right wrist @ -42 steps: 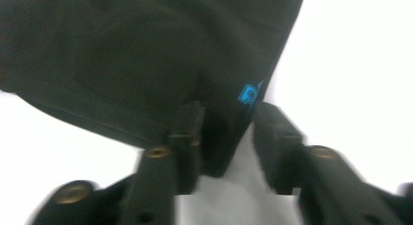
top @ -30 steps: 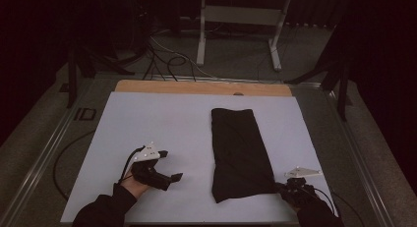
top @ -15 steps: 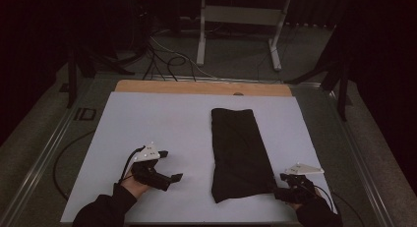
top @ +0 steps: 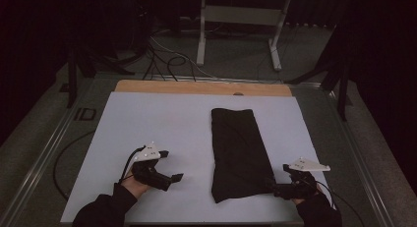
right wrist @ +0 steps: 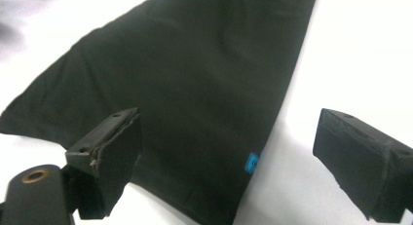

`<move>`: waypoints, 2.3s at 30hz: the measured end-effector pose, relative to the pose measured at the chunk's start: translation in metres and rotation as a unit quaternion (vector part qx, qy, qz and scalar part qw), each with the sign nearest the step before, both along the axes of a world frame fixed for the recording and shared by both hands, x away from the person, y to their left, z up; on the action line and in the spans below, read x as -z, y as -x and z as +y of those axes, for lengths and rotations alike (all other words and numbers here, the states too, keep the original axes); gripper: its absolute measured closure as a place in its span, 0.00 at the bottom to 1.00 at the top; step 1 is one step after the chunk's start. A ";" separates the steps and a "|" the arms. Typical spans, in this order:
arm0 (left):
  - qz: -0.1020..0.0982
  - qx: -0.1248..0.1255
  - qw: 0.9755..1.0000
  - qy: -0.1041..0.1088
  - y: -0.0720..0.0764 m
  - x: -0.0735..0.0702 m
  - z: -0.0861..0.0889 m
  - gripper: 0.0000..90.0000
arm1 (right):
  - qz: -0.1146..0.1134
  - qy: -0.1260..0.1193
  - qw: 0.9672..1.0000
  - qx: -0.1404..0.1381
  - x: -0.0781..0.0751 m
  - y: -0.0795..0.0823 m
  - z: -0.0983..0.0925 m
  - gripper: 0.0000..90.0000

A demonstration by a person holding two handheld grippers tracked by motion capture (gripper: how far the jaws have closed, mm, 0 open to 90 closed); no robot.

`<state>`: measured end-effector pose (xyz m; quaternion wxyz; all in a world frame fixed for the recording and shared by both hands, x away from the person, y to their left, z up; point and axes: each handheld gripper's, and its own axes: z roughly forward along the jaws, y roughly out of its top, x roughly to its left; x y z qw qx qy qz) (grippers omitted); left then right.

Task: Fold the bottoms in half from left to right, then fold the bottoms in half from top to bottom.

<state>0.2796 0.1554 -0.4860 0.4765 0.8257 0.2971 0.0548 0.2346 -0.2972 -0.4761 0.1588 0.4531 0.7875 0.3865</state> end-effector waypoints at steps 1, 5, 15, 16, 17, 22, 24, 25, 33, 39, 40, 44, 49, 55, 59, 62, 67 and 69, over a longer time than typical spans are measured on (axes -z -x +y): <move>0.000 0.000 1.000 0.000 0.000 0.000 0.000 0.00 | -0.001 -0.001 1.000 -0.003 -0.001 -0.001 0.000 0.12; -0.004 0.007 1.000 -0.001 0.000 -0.009 -0.005 0.00 | -0.020 0.000 1.000 -0.010 -0.012 -0.005 0.005 0.12; -0.001 0.007 1.000 -0.002 -0.007 -0.024 -0.014 0.00 | -0.053 0.010 0.998 -0.023 -0.036 -0.022 0.012 0.12; 0.000 0.009 1.000 -0.003 -0.008 -0.025 -0.015 0.00 | -0.054 0.013 0.998 -0.023 -0.038 -0.024 0.012 0.12; 0.000 0.009 1.000 -0.003 -0.009 -0.026 -0.016 0.00 | -0.056 0.012 0.998 -0.025 -0.040 -0.026 0.012 0.12; 0.003 0.005 1.000 -0.005 -0.014 -0.031 -0.019 0.00 | -0.064 0.015 0.997 -0.028 -0.046 -0.036 0.016 0.12; 0.005 0.006 1.000 -0.004 -0.015 -0.032 -0.020 0.00 | -0.066 0.013 0.997 -0.029 -0.047 -0.038 0.016 0.12; 0.006 0.002 1.000 -0.006 -0.018 -0.034 -0.021 0.00 | -0.067 0.014 0.997 -0.031 -0.048 -0.041 0.017 0.12; 0.003 -0.011 1.000 -0.008 -0.029 -0.043 -0.027 0.00 | -0.086 0.015 0.996 -0.034 -0.060 -0.059 0.025 0.12; -0.005 -0.024 1.000 -0.013 -0.039 -0.049 -0.035 0.00 | -0.095 0.013 0.995 -0.032 -0.067 -0.076 0.030 0.12; -0.005 -0.026 1.000 -0.012 -0.041 -0.050 -0.036 0.00 | -0.097 0.009 0.995 -0.031 -0.068 -0.079 0.030 0.12; -0.007 -0.029 0.999 -0.019 -0.047 -0.051 -0.042 0.00 | -0.101 0.009 0.994 -0.029 -0.068 -0.090 0.033 0.12; -0.006 -0.036 0.999 -0.029 -0.057 -0.052 -0.051 0.00 | -0.095 0.005 0.995 -0.028 -0.063 -0.104 0.036 0.12; -0.008 -0.044 0.998 -0.037 -0.067 -0.053 -0.060 0.00 | -0.091 0.009 0.996 -0.023 -0.058 -0.119 0.037 0.12; -0.009 -0.043 0.998 -0.043 -0.074 -0.052 -0.066 0.00 | -0.091 0.007 0.996 -0.021 -0.056 -0.128 0.037 0.12; -0.008 -0.045 0.998 -0.051 -0.079 -0.050 -0.071 0.00 | -0.090 0.008 0.996 -0.016 -0.055 -0.136 0.036 0.12; -0.009 -0.050 0.997 -0.055 -0.088 -0.048 -0.080 0.00 | -0.084 0.008 0.996 -0.009 -0.050 -0.147 0.037 0.12; -0.009 -0.054 0.997 -0.055 -0.092 -0.047 -0.083 0.00 | -0.080 0.007 0.997 -0.007 -0.048 -0.152 0.036 0.12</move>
